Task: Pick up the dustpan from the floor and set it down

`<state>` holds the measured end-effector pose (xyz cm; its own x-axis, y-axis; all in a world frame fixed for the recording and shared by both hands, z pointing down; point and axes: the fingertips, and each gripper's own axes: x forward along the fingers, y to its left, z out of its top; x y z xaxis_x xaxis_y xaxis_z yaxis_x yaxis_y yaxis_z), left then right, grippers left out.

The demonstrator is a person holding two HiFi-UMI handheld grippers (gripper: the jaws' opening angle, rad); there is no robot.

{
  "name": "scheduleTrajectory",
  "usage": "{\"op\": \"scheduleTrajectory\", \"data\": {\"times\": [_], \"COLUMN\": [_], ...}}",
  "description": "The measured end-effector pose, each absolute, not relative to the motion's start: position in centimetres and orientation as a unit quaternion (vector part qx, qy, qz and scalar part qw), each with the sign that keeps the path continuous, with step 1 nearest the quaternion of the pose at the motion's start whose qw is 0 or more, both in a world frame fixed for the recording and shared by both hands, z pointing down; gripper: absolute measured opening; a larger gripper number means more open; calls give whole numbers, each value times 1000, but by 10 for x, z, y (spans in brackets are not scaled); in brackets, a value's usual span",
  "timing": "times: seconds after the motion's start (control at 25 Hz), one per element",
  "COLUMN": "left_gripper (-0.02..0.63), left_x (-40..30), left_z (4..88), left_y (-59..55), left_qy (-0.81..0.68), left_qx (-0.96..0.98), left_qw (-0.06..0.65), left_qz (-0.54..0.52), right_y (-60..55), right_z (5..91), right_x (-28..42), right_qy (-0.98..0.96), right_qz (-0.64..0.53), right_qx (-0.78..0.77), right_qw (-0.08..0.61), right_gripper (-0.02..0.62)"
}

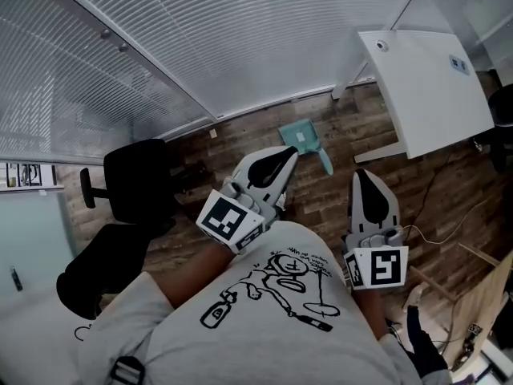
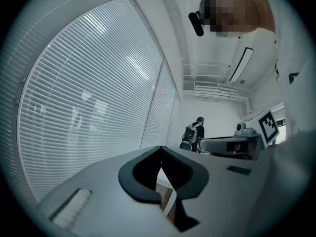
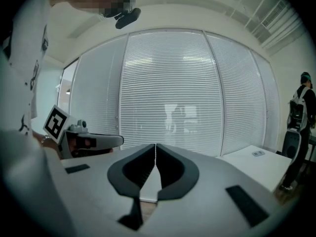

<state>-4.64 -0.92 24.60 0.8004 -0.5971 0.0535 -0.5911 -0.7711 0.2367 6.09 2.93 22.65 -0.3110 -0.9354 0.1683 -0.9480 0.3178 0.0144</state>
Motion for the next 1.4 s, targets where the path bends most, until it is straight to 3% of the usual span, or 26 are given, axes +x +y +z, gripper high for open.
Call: {"op": "scheduleTrajectory", "data": {"times": [0.52, 1.4], "left_gripper": [2, 2], "left_x": [-73, 34], "left_z": [257, 260], "left_y": [-50, -58], "left_qy": [-315, -304], "left_qx": [942, 943], "left_qw": [117, 136], "left_qz": [3, 4], "right_y": [-7, -24], "right_z": [238, 240], "right_x": [40, 144], "right_qy": [-807, -804], "right_qz": [51, 58], "right_qx": [584, 586], "right_qw": [74, 85], "right_gripper": [6, 6]}}
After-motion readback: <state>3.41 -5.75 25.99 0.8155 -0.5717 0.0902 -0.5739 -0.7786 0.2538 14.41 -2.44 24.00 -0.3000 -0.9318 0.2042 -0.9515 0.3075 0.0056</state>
